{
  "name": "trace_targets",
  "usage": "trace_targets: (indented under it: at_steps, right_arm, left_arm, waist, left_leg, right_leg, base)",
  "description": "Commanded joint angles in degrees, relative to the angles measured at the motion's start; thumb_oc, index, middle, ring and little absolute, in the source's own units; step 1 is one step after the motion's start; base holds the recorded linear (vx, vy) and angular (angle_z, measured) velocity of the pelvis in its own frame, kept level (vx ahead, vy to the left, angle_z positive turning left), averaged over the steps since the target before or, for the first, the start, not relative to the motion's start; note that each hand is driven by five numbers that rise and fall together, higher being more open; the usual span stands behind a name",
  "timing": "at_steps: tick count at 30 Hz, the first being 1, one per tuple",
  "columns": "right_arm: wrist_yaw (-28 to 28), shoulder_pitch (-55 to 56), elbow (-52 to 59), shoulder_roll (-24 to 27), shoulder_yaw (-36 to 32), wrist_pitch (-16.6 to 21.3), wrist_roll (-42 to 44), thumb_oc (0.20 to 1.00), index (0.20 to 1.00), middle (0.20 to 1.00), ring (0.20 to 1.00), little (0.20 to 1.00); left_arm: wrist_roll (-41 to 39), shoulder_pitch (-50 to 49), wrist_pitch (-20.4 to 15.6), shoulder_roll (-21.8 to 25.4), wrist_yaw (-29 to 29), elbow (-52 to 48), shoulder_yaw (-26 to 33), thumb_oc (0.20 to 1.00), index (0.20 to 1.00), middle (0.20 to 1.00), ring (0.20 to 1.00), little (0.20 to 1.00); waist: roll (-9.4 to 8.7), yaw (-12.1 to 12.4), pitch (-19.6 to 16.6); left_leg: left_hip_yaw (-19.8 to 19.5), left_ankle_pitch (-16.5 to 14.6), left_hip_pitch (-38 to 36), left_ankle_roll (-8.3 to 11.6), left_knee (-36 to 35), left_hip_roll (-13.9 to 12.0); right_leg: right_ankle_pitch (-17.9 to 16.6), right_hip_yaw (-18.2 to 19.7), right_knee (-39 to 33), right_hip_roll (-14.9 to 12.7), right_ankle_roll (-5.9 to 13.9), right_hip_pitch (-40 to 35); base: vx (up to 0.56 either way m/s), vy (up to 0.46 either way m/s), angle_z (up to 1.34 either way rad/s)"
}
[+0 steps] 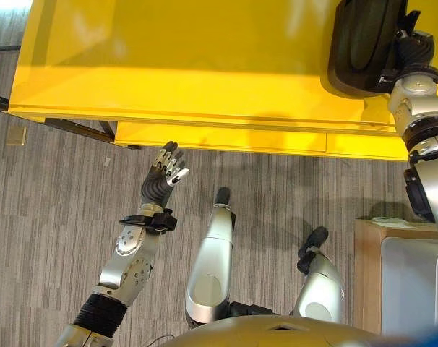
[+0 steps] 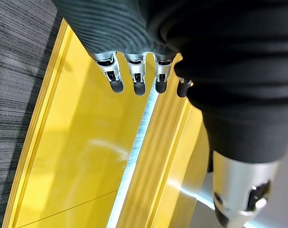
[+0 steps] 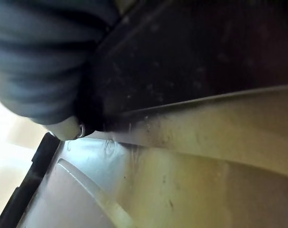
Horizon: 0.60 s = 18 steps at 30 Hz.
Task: Move parts from the plastic box to the shelf.
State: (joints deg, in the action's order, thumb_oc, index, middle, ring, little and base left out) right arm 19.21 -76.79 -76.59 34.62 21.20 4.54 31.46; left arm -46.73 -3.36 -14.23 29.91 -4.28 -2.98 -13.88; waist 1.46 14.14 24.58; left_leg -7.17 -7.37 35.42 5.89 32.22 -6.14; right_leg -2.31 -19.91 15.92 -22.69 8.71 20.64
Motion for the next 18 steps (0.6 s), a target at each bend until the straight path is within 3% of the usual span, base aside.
trace_targets:
  at_steps: [1,18]
  right_arm:
    - [0.9,-6.44,2.3,3.59,0.83,3.78,2.88,0.2,0.2,0.2,0.2,0.2]
    - [2.27,-8.89,1.93,2.07,-0.19,3.9,5.99,0.2,0.2,0.2,0.2,0.2]
  left_arm:
    - [-0.81,1.27,-3.31,1.93,-0.42,-3.16,-3.25,1.0,1.0,1.0,1.0,1.0]
    - [-1.68,3.38,-4.2,3.1,-1.72,-3.03,-4.02,1.0,1.0,1.0,1.0,1.0]
  waist:
    - [0.16,1.44,-0.78]
    - [0.16,4.49,-0.3]
  left_leg:
    - [1.24,0.37,-1.26,-1.23,-4.08,-0.64]
    - [-0.51,0.32,2.06,-1.57,-2.37,0.98]
  right_leg:
    - [8.82,1.85,13.67,-0.43,0.89,1.45]
    - [8.73,-0.81,13.24,-0.51,1.06,0.77]
  base:
    - [0.0,0.0,0.0]
    - [0.0,0.003,0.06]
